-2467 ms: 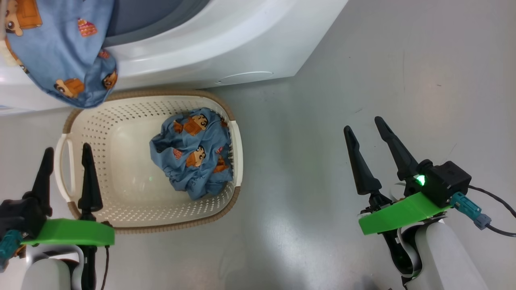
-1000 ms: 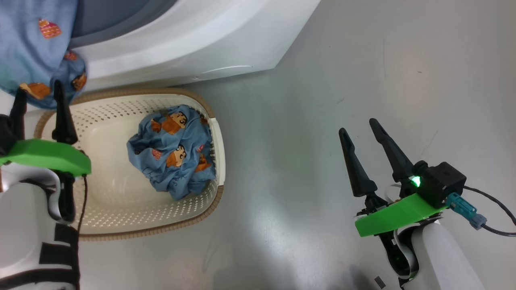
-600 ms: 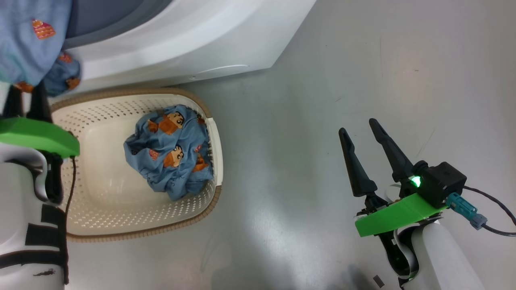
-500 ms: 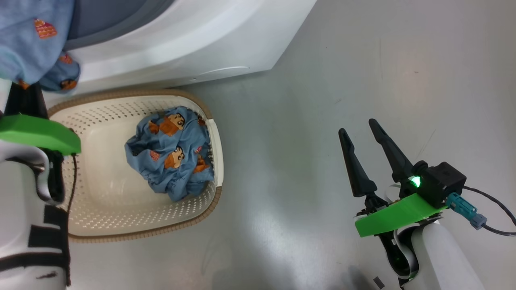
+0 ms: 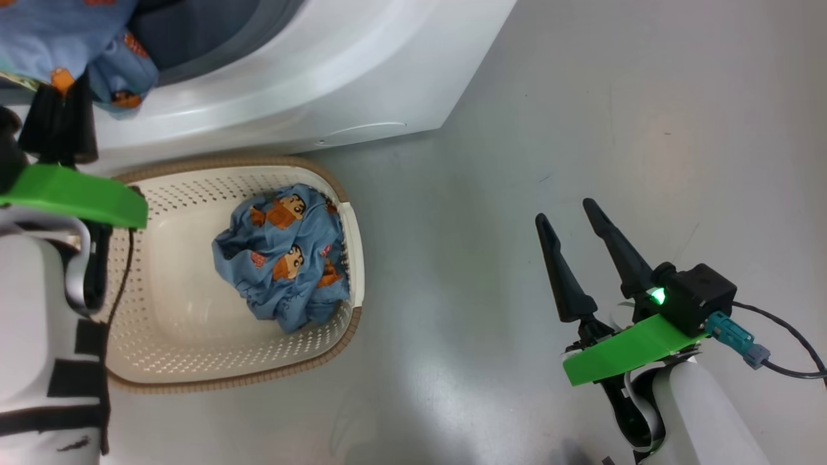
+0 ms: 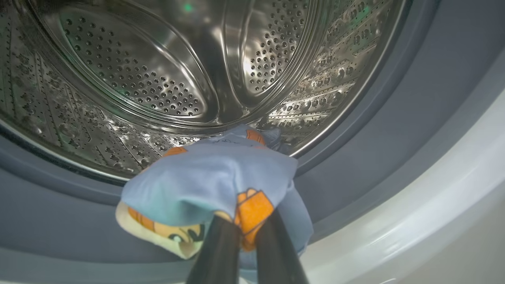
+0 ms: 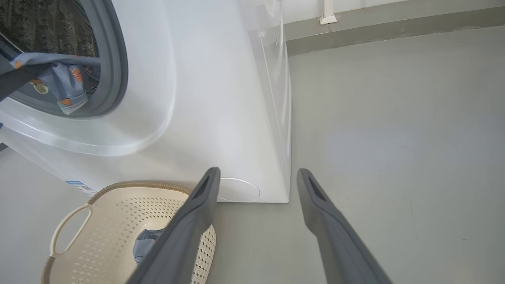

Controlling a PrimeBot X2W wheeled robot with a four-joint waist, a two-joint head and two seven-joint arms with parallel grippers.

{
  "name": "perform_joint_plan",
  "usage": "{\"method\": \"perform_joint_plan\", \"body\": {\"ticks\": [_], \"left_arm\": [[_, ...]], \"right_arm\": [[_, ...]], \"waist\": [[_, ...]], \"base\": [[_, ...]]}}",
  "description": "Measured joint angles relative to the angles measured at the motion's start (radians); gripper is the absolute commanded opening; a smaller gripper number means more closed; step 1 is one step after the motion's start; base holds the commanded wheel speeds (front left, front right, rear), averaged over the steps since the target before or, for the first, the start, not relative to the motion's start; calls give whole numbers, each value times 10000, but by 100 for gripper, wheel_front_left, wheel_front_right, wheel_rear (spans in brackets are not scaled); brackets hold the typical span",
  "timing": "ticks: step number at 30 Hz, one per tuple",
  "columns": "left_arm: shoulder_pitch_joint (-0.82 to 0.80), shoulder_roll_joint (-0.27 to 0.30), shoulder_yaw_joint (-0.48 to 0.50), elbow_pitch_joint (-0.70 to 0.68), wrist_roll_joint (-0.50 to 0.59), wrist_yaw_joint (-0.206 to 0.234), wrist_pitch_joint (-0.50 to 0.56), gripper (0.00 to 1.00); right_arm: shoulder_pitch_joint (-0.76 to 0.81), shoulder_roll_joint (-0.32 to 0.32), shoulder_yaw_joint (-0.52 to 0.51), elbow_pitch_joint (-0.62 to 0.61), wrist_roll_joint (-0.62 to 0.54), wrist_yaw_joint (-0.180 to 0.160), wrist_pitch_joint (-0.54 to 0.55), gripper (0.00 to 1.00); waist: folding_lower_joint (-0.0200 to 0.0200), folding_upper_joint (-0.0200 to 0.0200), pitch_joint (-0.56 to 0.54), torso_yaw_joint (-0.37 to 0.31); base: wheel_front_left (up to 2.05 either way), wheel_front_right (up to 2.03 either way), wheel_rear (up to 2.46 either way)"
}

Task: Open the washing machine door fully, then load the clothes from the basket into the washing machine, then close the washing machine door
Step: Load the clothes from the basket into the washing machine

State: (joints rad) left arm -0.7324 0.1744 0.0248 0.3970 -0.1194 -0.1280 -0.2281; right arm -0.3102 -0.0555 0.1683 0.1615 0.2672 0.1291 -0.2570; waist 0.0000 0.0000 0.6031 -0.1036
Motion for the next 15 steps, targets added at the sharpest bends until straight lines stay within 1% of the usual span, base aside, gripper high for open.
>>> {"method": "perform_joint_plan", "body": {"ticks": [5, 9, 15], "left_arm": [[-797, 267, -226, 146, 0, -2, 453, 0], [-1512, 562, -362, 575, 4, -2, 708, 0], [-2351, 658, -587, 1214, 4, -2, 920, 0]], "right_arm": [[0, -2, 75, -2, 267, 0, 0, 100], [-1, 0, 79, -10, 268, 0, 0, 100], [-2, 0, 100, -17, 324, 0, 0, 100]], "waist": [[0, 0, 45, -130], [0, 0, 125, -251], [0, 0, 254, -363]], "base": [[0, 0, 0], [0, 0, 0], [0, 0, 0]]}}
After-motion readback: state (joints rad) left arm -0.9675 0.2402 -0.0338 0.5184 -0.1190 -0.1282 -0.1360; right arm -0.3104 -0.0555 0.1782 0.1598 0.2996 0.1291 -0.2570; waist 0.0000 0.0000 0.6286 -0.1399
